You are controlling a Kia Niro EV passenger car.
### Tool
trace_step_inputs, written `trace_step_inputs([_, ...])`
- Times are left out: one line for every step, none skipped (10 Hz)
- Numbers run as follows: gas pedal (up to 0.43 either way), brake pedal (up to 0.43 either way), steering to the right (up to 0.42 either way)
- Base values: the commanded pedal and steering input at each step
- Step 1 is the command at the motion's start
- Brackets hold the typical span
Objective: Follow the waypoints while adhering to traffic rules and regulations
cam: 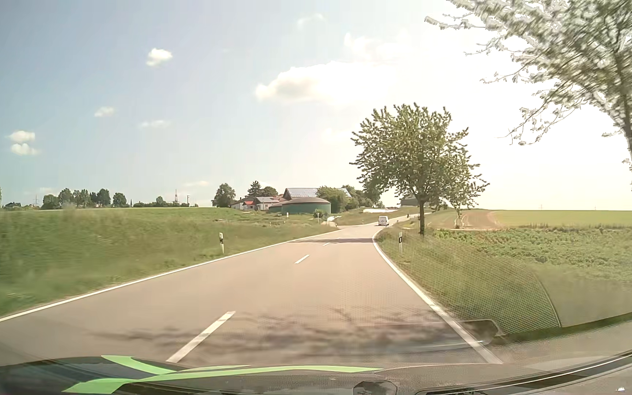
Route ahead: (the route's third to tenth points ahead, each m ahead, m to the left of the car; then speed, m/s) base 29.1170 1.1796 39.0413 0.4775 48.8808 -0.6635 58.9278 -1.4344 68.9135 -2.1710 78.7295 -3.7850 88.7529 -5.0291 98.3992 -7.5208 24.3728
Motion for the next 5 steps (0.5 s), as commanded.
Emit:
trace_step_inputs([0.177,0.0,0.007])
trace_step_inputs([0.177,0.0,0.008])
trace_step_inputs([0.177,0.0,0.009])
trace_step_inputs([0.189,0.0,0.009])
trace_step_inputs([0.189,0.0,0.01])
